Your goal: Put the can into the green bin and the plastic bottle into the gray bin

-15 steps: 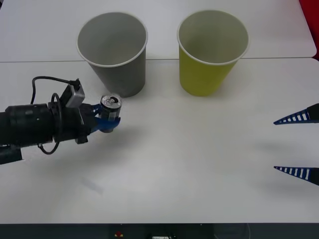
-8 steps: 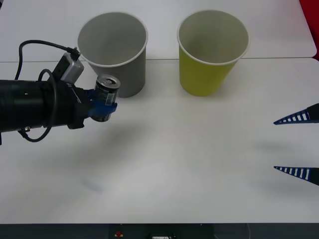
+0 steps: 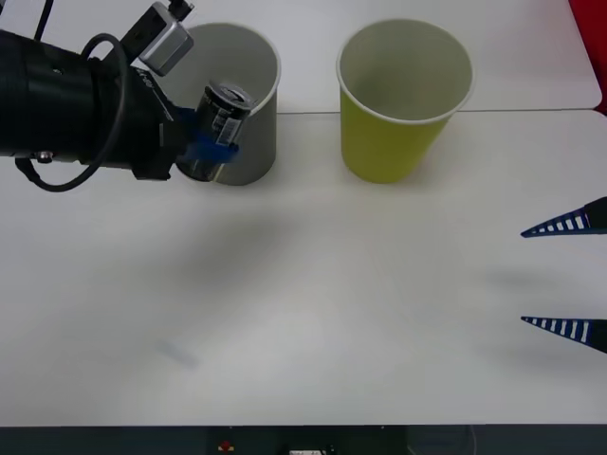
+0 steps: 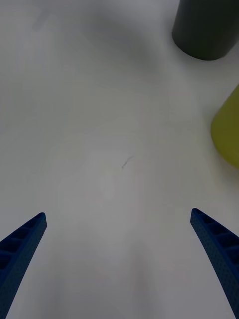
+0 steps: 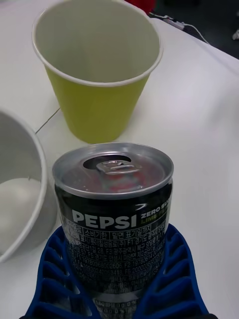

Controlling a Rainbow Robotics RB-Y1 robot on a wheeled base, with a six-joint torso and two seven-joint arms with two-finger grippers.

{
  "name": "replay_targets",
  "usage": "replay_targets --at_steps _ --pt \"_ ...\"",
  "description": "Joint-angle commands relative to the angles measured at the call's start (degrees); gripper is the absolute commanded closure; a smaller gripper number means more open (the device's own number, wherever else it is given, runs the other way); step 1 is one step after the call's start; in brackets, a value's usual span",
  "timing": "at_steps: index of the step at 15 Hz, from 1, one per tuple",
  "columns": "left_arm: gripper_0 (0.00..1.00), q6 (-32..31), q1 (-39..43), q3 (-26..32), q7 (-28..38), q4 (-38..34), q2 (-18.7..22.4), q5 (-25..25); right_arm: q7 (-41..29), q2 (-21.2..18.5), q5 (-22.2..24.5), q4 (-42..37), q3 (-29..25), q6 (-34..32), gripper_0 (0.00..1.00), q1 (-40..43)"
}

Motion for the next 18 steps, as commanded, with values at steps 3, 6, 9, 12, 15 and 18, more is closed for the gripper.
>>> replay_targets --at_steps 3,6,9,12,15,18 --pt "1.00 0.0 -20.0 -11.7 0.1 17.0 -7.3 -1.6 0.0 0.0 0.0 0.0 0.0 0.0 0.00 0.0" --pt "1.00 4.8 -29.9 -19.2 0.1 28.4 -11.9 -3.7 0.0 0.0 0.0 0.0 0.0 0.0 0.00 0.0" --pt "1.00 7.3 -37.3 -23.5 0.1 38.5 -18.2 -9.4 0.0 0.0 0.0 0.0 0.0 0.0 0.00 0.0" --pt "1.00 10.9 -42.8 -27.4 0.1 47.6 -23.2 -12.9 0.0 0.0 0.0 0.0 0.0 0.0 0.00 0.0" --pt "1.00 16.8 -45.2 -31.5 0.0 54.3 -26.9 -14.4 0.0 0.0 0.0 0.0 0.0 0.0 0.00 0.0" --pt "1.00 18.3 -45.9 -33.1 0.1 55.8 -27.9 -15.7 0.0 0.0 0.0 0.0 0.0 0.0 0.00 0.0"
